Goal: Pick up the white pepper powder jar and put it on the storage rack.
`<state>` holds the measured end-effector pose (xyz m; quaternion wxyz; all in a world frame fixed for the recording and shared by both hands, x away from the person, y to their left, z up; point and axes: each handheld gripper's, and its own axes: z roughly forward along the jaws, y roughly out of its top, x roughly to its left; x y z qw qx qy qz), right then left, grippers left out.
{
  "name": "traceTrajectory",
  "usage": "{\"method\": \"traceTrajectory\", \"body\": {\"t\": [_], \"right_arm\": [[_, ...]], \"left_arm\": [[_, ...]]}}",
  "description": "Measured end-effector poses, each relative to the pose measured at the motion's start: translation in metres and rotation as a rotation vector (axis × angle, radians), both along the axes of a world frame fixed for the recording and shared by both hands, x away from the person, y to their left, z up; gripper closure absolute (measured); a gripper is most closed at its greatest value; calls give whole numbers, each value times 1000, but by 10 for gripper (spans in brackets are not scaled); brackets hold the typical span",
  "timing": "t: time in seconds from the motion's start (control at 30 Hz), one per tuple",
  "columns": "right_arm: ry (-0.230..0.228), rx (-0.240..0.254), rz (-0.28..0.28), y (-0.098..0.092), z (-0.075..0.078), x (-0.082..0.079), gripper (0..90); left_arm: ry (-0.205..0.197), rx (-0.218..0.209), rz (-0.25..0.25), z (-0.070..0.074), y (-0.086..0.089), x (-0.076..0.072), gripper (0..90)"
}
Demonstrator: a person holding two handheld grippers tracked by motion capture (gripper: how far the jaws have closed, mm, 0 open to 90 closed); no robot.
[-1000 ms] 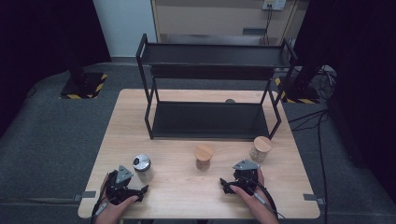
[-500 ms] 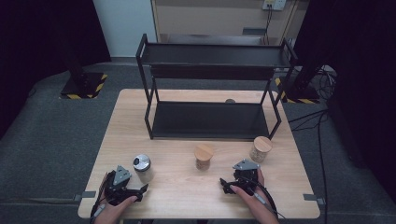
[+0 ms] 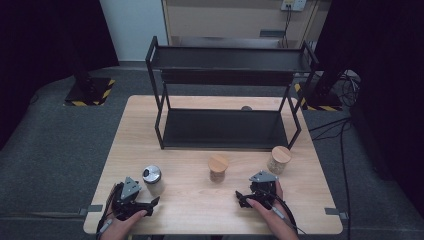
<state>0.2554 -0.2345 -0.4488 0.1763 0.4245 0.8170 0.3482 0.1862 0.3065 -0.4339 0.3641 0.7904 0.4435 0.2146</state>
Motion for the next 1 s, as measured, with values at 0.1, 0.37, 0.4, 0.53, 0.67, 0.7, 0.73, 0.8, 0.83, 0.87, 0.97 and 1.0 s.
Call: {"method": "traceTrajectory", "body": {"t": [0.1,0.37,0.4,0.53,0.67,0.7,0.73,0.8,0.83,0.87,0.97,1.0], "right_arm": [[0,0,0,0,0,0,5],[0,0,0,0,0,0,5],[0,0,0,0,0,0,5],[0,0,0,0,0,0,5],[0,0,0,0,0,0,5],[0,0,0,0,0,0,5],[0,0,0,0,0,0,5],[0,0,0,0,0,0,5],[0,0,0,0,0,0,5],[0,0,0,0,0,0,5],[0,0,0,0,0,0,5],[0,0,0,0,0,0,5]], "left_arm": [[-1,3,-4,1,-1,0,32],[-8,-14,3,2,0,3,34],[-7,-10,2,3,0,4,34],[-15,-9,-2,4,-2,6,36],[-26,-36,-1,4,-1,9,38],[-29,-31,-3,4,-3,10,38],[-29,-26,-6,5,-3,11,39],[-32,-38,-3,3,-3,13,38],[-33,-35,-5,3,-3,14,38],[-36,-30,-9,3,-4,14,38],[-40,-29,-11,2,-5,15,38],[-41,-27,-11,1,-5,16,38]]}}
